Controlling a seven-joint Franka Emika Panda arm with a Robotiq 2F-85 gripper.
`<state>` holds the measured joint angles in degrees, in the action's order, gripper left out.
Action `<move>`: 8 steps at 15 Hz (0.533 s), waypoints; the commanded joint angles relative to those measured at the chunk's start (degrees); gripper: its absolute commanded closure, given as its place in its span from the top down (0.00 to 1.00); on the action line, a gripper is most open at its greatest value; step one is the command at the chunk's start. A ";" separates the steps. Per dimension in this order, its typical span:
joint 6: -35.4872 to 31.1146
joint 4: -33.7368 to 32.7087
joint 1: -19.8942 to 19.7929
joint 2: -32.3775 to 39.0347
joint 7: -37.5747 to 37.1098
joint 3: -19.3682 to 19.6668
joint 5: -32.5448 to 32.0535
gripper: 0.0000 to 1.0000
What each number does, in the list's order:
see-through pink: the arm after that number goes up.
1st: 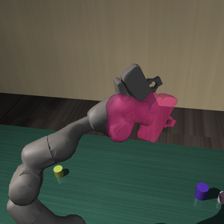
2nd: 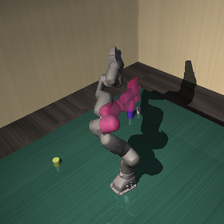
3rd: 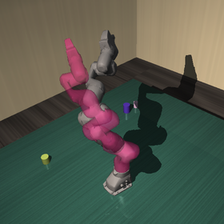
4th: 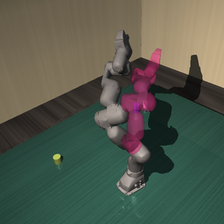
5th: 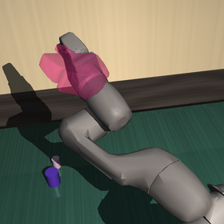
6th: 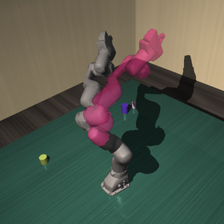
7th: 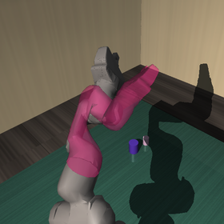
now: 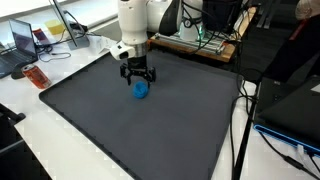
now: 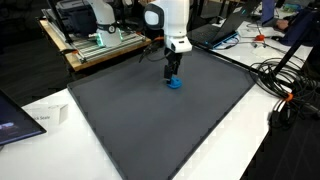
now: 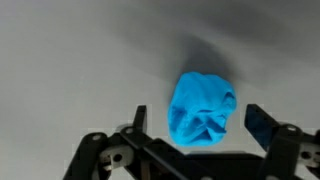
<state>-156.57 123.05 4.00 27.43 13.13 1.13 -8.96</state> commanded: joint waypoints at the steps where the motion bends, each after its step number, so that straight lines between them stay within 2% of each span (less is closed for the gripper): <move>1: -1.79 0.75 -3.79 -0.54 7.84 -3.16 -2.04 1.00; 8: -1.74 1.51 -12.05 -0.42 28.73 -11.16 -0.59 1.00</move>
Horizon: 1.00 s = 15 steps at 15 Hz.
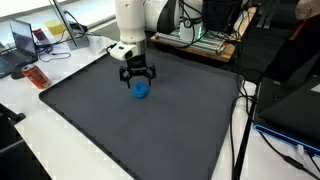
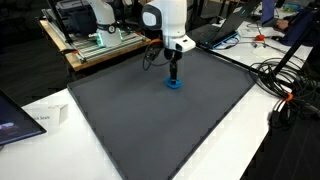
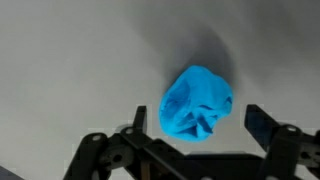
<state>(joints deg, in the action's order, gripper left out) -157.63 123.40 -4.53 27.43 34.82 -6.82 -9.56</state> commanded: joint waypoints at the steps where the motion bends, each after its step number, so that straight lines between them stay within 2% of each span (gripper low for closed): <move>1: -0.48 1.22 -4.13 -0.39 9.10 -3.71 0.20 1.00; 9: -0.44 0.99 -4.43 0.01 17.81 -3.49 0.14 1.00; 10: -0.29 0.95 -4.35 -0.01 18.53 -3.41 0.17 0.95; 12: -0.11 0.76 -3.88 0.15 19.36 -2.84 -0.18 0.92; 14: 0.28 0.29 -3.83 0.60 20.32 -2.83 -0.03 0.93; 15: 0.41 -0.02 -3.48 0.87 20.35 -2.52 -0.29 0.97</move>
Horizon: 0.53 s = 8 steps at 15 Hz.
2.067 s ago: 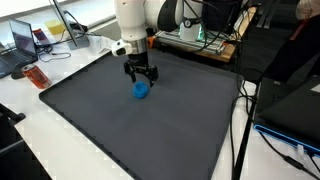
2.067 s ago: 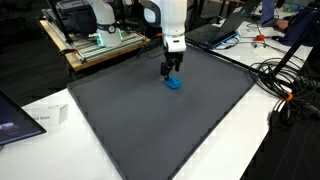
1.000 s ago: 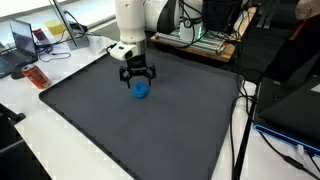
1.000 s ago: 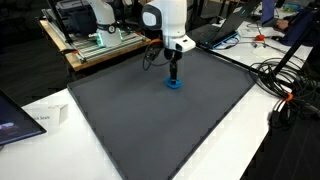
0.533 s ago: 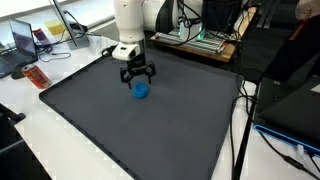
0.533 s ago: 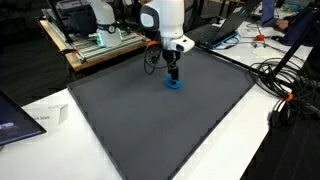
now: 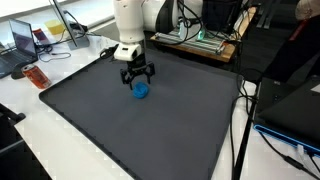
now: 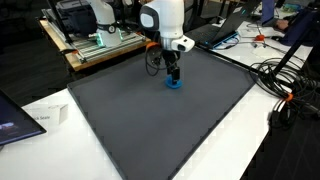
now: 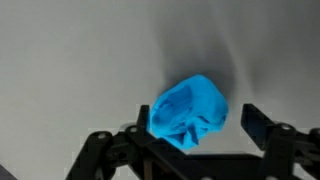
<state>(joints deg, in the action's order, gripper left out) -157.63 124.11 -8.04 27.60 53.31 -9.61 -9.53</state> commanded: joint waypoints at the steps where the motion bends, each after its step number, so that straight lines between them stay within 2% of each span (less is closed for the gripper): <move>1: 0.34 -0.89 -0.03 0.90 2.25 0.13 -0.15 0.95; 2: 0.52 -1.10 0.31 1.03 2.18 0.46 -0.47 0.93; 8: 0.54 -1.95 0.60 1.36 2.86 0.67 -0.59 0.45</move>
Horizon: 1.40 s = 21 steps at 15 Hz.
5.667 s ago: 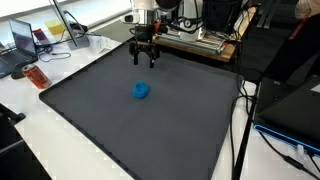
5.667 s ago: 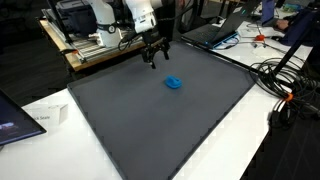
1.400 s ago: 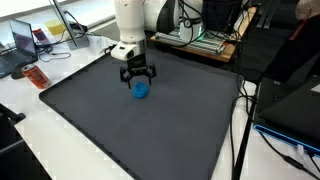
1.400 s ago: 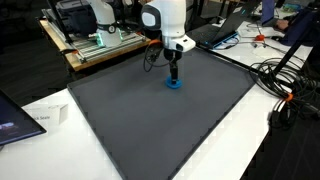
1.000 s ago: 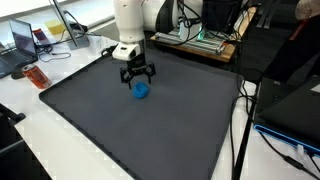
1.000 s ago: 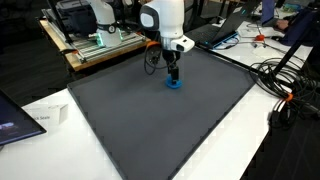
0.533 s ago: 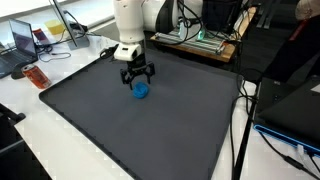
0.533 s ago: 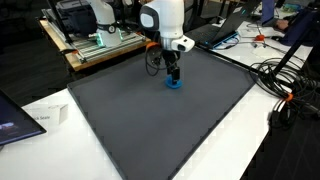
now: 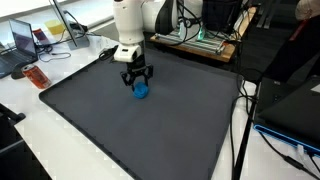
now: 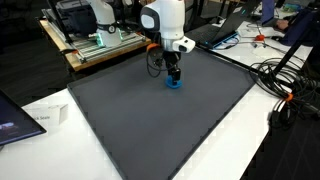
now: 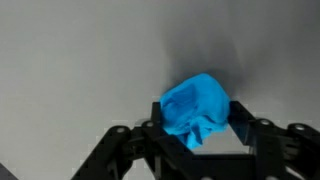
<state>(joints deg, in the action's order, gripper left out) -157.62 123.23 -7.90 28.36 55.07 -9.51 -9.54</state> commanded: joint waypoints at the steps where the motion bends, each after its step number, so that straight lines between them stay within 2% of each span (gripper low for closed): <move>1: 0.64 -1.17 0.54 0.64 1.05 0.65 -0.64 0.38; 2: 0.79 -1.24 0.66 0.65 1.00 0.77 -0.77 0.35; 3: 1.06 -1.38 0.80 0.69 0.96 0.86 -0.88 0.38; 5: 1.33 -1.52 0.94 0.68 0.96 0.88 -0.90 0.36; 7: 1.69 -1.68 1.12 0.80 1.07 0.94 -1.04 0.43; 8: 1.83 -1.75 1.19 0.87 1.16 0.94 -1.07 0.44; 9: 1.91 -1.82 1.29 0.99 1.28 0.97 -1.14 0.58; 11: 2.15 -1.98 1.48 1.17 1.55 1.04 -1.20 0.51; 12: 2.19 -2.07 1.65 1.32 1.62 1.15 -1.28 0.41; 13: 2.26 -2.14 1.80 1.37 1.68 1.25 -1.35 0.28; 16: 2.71 -2.40 2.10 1.36 1.73 1.42 -1.37 0.07; 18: 3.04 -2.55 2.27 1.34 1.75 1.48 -1.33 0.00; 21: 3.33 -2.66 2.33 1.35 2.00 1.40 -1.17 0.03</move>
<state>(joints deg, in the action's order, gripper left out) -155.46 121.80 -6.43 28.49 56.42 -8.86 -9.62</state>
